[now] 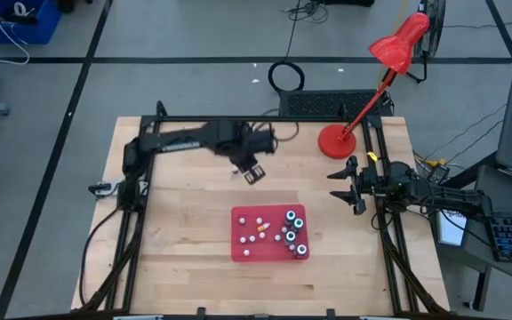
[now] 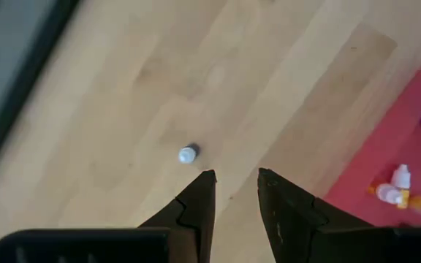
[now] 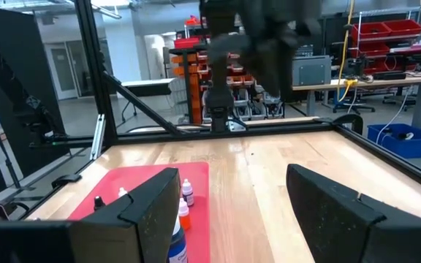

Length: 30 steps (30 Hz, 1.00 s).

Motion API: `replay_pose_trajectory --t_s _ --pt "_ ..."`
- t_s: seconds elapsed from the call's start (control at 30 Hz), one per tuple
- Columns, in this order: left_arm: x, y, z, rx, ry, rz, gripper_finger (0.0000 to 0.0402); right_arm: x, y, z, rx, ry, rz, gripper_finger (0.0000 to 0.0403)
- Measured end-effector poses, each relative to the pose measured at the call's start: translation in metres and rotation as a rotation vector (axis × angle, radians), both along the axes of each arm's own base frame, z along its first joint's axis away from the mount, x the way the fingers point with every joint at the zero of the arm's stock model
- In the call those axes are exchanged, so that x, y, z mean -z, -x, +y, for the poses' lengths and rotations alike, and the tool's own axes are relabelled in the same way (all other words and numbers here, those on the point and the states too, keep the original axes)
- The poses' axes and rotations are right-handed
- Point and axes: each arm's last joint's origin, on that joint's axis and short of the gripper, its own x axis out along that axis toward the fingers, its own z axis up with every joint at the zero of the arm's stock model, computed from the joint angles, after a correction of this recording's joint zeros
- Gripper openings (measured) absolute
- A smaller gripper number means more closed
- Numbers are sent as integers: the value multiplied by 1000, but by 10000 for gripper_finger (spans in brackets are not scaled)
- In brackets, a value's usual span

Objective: Pick & Place food coloring
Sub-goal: Put the small violet food coloring bottle into the bin

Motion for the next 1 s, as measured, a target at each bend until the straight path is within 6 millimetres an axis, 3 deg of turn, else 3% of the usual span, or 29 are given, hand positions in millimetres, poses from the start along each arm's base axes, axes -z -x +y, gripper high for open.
replay_pose_trajectory --t_s 0.27,0.43,0.67,1.0 --pt "66 12 64 -81 160 60 158 0 0 0 0 0 0 238" --pt "101 29 90 -188 188 118 192 0 0 0 0 0 0 238" --pt "135 36 95 -188 201 99 202 0 0 0 0 0 0 238" --pt "147 32 85 -144 227 68 202 0 0 0 0 0 0 238"
